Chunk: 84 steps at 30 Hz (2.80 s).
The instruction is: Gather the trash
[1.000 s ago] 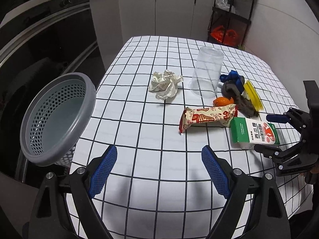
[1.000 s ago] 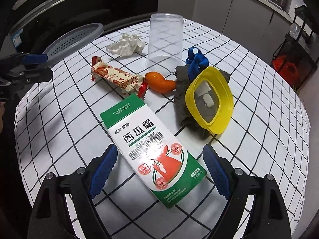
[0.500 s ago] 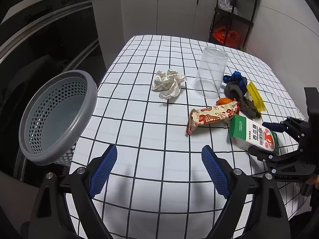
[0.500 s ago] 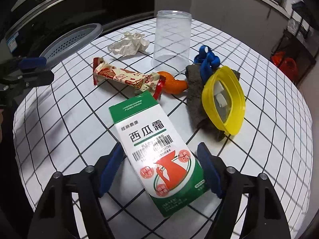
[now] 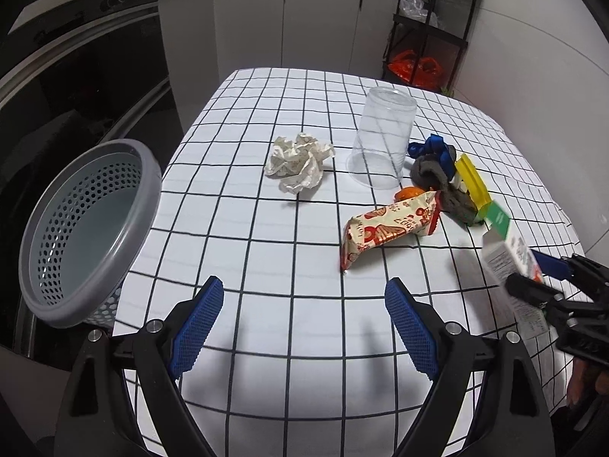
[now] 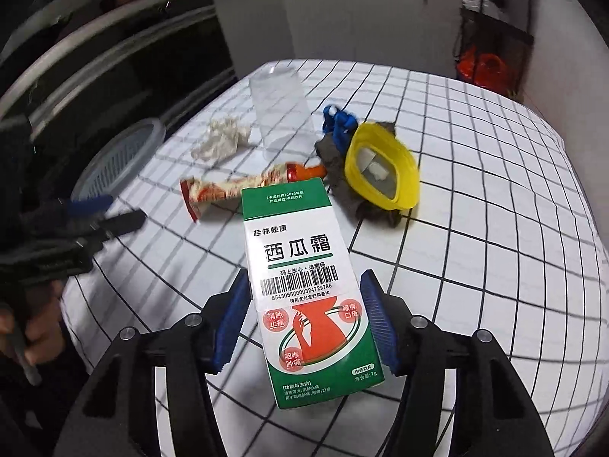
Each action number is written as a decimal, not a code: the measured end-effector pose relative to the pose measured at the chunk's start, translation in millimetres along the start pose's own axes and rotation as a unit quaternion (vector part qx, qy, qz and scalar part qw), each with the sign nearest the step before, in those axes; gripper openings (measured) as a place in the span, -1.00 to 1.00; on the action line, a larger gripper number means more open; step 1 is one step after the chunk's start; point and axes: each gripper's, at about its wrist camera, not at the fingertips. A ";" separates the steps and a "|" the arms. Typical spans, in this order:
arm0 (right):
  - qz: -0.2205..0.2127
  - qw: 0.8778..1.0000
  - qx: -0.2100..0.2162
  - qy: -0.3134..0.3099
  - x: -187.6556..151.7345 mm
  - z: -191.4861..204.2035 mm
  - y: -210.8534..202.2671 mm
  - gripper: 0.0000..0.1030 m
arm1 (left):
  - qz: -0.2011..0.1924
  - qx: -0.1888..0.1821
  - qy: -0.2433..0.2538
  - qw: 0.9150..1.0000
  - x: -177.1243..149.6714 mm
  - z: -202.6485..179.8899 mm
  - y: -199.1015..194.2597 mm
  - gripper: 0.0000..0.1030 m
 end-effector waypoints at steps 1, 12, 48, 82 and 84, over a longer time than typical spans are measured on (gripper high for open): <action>-0.011 1.000 0.012 0.015 1.1 -1.9 -5.3 0.10 | -0.001 -0.004 0.005 1.000 1.3 -1.8 1.6 0.67; -0.065 0.994 0.057 0.064 16.3 -14.1 -26.3 0.10 | 0.001 -0.007 0.071 0.997 20.4 -33.1 40.6 0.72; -0.081 0.995 0.064 0.005 32.0 57.6 -13.4 0.10 | -0.041 0.058 0.007 0.997 23.4 37.4 -37.2 -0.57; -0.023 0.986 0.101 -0.133 126.9 303.2 153.5 0.10 | -0.029 0.196 -0.154 0.968 14.1 274.3 -41.4 -0.56; -0.021 0.985 0.095 -0.140 126.7 307.7 158.2 0.10 | -0.020 0.193 -0.157 0.968 14.6 276.1 -37.1 -0.56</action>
Point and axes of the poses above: each gripper's, at about its wrist camera, not at the fingertips, and y roughly the way its jaws point, z to its left, x to its top
